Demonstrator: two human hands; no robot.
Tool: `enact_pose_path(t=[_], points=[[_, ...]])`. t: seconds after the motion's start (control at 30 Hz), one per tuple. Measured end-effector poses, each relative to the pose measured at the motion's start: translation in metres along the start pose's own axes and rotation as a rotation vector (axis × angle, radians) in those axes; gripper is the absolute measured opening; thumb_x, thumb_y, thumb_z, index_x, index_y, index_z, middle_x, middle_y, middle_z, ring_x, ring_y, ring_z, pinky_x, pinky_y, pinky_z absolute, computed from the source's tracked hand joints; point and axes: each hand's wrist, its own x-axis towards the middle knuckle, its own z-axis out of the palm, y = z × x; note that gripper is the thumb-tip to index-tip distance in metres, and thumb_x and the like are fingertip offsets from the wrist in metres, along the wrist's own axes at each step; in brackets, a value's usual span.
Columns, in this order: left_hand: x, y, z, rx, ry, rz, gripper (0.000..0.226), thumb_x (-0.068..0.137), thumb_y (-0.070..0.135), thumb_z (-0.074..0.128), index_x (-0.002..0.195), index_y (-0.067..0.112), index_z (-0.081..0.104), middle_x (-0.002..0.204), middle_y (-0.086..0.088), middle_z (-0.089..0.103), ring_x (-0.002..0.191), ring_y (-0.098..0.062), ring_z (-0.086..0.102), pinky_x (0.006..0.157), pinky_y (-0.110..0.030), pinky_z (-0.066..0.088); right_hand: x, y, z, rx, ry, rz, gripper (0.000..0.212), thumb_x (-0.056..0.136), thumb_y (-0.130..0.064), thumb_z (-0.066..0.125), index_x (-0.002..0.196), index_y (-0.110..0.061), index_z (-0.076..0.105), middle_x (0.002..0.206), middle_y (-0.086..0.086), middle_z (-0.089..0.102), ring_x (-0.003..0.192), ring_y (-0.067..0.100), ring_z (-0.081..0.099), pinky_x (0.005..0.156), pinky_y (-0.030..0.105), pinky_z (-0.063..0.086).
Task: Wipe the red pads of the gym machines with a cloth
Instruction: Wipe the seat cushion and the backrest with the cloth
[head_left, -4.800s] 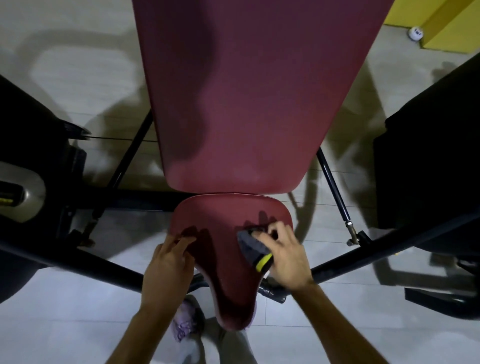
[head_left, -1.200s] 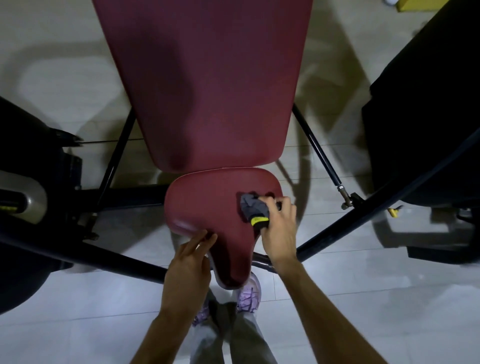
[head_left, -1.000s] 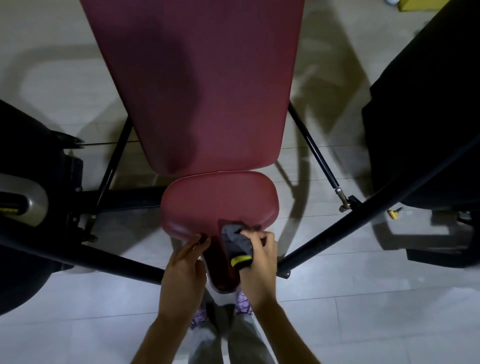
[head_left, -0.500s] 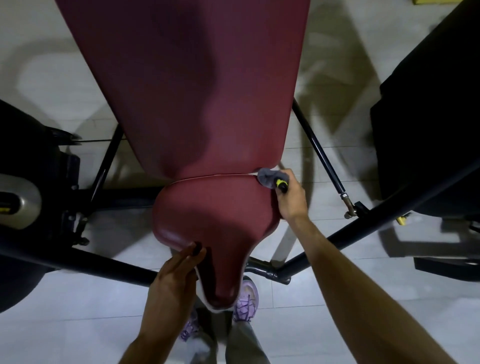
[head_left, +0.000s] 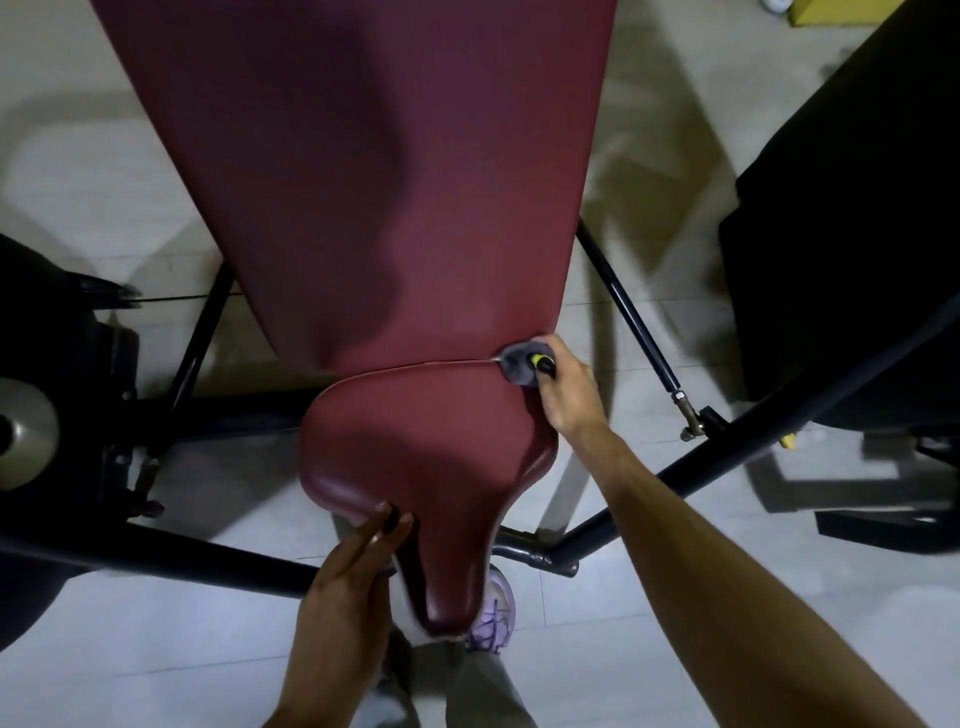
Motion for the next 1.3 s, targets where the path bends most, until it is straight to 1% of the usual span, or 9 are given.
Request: enact_pose_path(t=[0.27,0.47,0.6,0.7,0.8,0.9,1.0,1.13,1.3], points=[[-0.003,-0.006,-0.009,-0.015,-0.001,0.063,0.064,0.084,-0.014,0.062,0.136,0.025,0.066,0.145,0.004,0.058,0.125,-0.016,0.061,0.102,-0.040,0.054,-0.125,0.018,-0.002,0.128,0.106,0.238,0.020,0.101,-0.003,0.050,0.116,-0.017,0.049,0.083,-0.004,0.065,0.068,0.013,0.060,0.052,0.014,0.042],[0.002,-0.021,-0.024,-0.031,-0.096,0.170,0.048,0.100,0.023,0.035,0.141,0.020,0.062,0.150,0.001,0.054,0.135,-0.014,0.053,0.113,-0.031,0.043,-0.244,-0.018,0.060,0.239,0.119,0.241,0.028,0.091,0.008,0.056,0.102,-0.016,0.048,0.073,0.007,0.064,0.054,0.009,0.052,0.047,0.020,0.042],[0.000,-0.025,-0.039,-0.118,-0.191,0.089,0.052,0.095,0.011,0.045,0.144,0.020,0.057,0.153,0.004,0.050,0.141,-0.010,0.044,0.118,-0.022,0.029,-0.293,-0.027,0.067,0.233,0.118,0.271,0.030,0.091,0.006,0.057,0.108,-0.019,0.053,0.073,-0.002,0.068,0.057,0.013,0.060,0.049,0.032,0.050],[-0.011,-0.032,-0.049,-0.138,-0.167,0.090,0.056,0.089,0.015,0.040,0.141,0.019,0.059,0.147,0.002,0.055,0.137,-0.016,0.049,0.118,-0.035,0.037,-0.273,-0.041,0.063,0.251,0.175,0.364,0.025,0.095,0.004,0.055,0.107,-0.017,0.051,0.078,0.006,0.069,0.058,0.009,0.064,0.047,0.021,0.047],[-0.025,-0.040,-0.058,-0.155,-0.130,0.048,0.049,0.093,0.011,0.043,0.138,0.018,0.060,0.143,0.003,0.055,0.132,-0.015,0.049,0.115,-0.038,0.041,-0.258,-0.062,0.074,0.315,0.287,0.503,0.013,0.100,-0.005,0.051,0.104,-0.017,0.046,0.082,0.010,0.067,0.064,0.024,0.064,0.051,0.031,0.053],[-0.038,-0.046,-0.069,-0.154,-0.082,-0.012,0.043,0.098,0.003,0.049,0.135,0.019,0.060,0.140,0.004,0.055,0.129,-0.015,0.051,0.114,-0.035,0.041,-0.279,-0.079,0.091,0.316,0.370,0.609,0.011,0.102,-0.003,0.045,0.108,-0.010,0.041,0.082,0.012,0.060,0.063,0.021,0.055,0.043,0.015,0.039],[-0.047,-0.052,-0.080,-0.166,-0.050,-0.041,0.044,0.096,-0.001,0.048,0.134,0.017,0.060,0.137,0.002,0.055,0.124,-0.018,0.054,0.109,-0.039,0.046,-0.302,-0.094,0.107,0.378,0.412,0.728,0.016,0.102,-0.005,0.046,0.116,-0.006,0.039,0.088,0.011,0.060,0.071,0.027,0.059,0.057,0.032,0.045],[-0.056,-0.064,-0.090,-0.177,-0.055,-0.057,0.044,0.096,-0.001,0.047,0.132,0.020,0.059,0.130,0.013,0.049,0.106,-0.022,0.061,0.099,-0.040,0.051,-0.295,-0.096,0.124,0.580,0.516,0.943,0.022,0.092,-0.004,0.052,0.112,0.001,0.045,0.090,0.016,0.061,0.083,0.038,0.062,0.076,0.050,0.058],[-0.064,-0.085,-0.095,-0.191,-0.064,-0.086,0.045,0.095,-0.004,0.050,0.132,0.019,0.060,0.131,0.006,0.054,0.110,-0.014,0.058,0.098,-0.031,0.049,-0.310,-0.118,0.127,1.224,0.465,1.001,0.020,0.099,0.007,0.046,0.110,0.001,0.061,0.102,0.027,0.070,0.086,0.035,0.070,0.055,0.033,0.060]])
